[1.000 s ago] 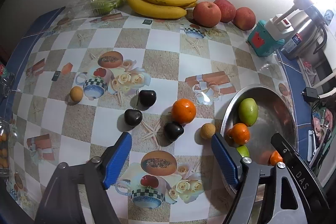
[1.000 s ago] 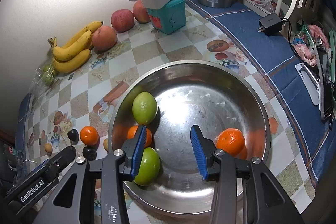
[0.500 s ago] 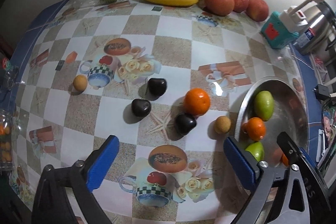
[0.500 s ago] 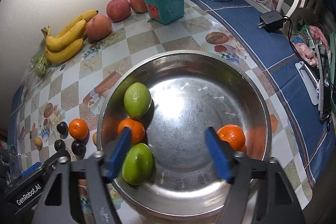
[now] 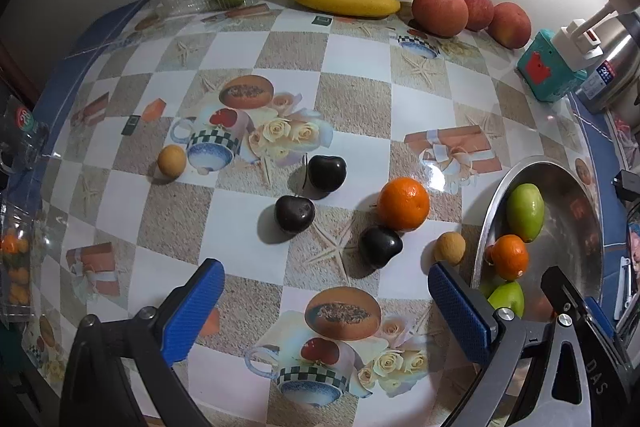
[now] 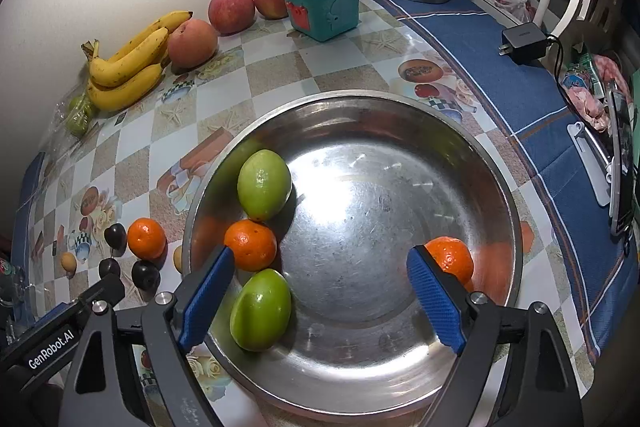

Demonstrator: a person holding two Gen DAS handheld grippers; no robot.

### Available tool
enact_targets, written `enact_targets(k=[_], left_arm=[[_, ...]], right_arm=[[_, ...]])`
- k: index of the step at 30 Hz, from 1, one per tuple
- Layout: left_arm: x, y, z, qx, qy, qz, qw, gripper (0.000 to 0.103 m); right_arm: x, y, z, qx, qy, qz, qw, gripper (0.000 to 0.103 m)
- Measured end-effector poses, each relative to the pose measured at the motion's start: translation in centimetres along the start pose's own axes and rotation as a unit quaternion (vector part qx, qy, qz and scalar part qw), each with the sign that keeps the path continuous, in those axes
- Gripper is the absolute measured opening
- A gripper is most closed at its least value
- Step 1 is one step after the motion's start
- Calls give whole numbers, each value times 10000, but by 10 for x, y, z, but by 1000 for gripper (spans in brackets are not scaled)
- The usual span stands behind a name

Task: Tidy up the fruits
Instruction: 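Lift both open tools out of the bowl and back toward the fruit pile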

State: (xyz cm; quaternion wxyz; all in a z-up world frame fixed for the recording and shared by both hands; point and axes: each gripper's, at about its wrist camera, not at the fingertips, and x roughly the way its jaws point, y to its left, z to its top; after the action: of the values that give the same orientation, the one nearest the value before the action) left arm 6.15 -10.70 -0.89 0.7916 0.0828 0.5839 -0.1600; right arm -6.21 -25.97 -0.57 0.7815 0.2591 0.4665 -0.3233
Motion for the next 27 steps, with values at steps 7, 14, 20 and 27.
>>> enact_targets(k=[7, 14, 20, 27], left_arm=[[-1, 4, 1, -31, -64, 68, 10000, 103], [-4, 7, 2, -3, -209, 79, 9998, 103], [-7, 12, 6, 56, -286, 44, 9996, 103], [-11, 55, 18, -418, -422, 250, 9979, 103]], right_arm=[[0, -1, 0, 17, -36, -20, 10000, 98], [-4, 2, 1, -59, -219, 89, 9997, 98], [-7, 6, 0, -123, -371, 299, 9988, 98], [-6, 11, -1, -149, -353, 503, 9980, 98]])
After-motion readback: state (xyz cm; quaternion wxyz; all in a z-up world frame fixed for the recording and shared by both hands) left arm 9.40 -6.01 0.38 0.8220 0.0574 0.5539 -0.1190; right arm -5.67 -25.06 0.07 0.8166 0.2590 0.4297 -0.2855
